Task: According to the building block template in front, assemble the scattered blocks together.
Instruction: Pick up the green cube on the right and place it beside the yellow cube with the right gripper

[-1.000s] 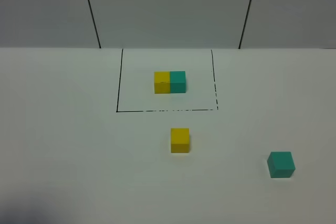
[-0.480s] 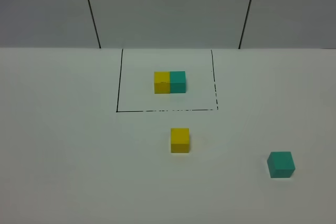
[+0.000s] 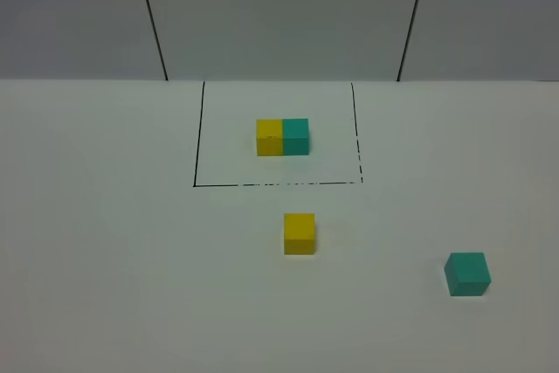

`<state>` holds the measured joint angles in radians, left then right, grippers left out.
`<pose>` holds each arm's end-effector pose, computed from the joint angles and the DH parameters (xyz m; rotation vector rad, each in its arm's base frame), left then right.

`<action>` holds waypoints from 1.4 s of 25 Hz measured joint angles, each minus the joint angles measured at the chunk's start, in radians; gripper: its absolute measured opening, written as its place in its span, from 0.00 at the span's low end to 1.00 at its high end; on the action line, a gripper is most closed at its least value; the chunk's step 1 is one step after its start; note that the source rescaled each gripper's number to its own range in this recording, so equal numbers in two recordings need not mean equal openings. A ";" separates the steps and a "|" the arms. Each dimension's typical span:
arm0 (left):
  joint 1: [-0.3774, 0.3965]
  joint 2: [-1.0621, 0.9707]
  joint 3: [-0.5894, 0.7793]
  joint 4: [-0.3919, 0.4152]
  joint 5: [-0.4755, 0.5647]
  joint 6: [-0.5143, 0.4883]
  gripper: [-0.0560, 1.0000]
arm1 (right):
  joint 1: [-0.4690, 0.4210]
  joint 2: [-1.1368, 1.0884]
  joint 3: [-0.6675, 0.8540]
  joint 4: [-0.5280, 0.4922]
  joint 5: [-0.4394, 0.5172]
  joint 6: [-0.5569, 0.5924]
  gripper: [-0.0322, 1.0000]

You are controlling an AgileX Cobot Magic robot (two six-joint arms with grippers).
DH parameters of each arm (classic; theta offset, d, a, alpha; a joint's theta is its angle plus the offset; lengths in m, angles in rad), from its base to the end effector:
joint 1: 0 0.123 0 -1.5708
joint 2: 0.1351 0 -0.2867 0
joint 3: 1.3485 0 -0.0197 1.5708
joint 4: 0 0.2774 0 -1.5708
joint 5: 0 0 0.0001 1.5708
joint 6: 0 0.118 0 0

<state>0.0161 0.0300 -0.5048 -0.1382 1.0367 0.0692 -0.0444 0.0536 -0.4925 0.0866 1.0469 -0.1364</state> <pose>0.0460 -0.0133 0.2814 0.0564 2.0388 -0.1121 0.0508 0.0066 0.2746 -0.0961 2.0862 -0.0051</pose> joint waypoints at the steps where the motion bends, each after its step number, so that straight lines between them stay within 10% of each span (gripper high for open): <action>1: 0.000 -0.014 0.000 0.000 0.000 0.000 0.67 | 0.000 0.000 0.000 0.000 0.000 0.000 0.60; 35: -0.060 -0.034 0.000 0.001 -0.001 -0.011 0.67 | 0.000 0.000 0.000 0.000 0.000 0.000 0.60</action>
<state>-0.0438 -0.0040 -0.5048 -0.1375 1.0359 0.0578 -0.0444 0.0536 -0.4925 0.0866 1.0469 -0.1364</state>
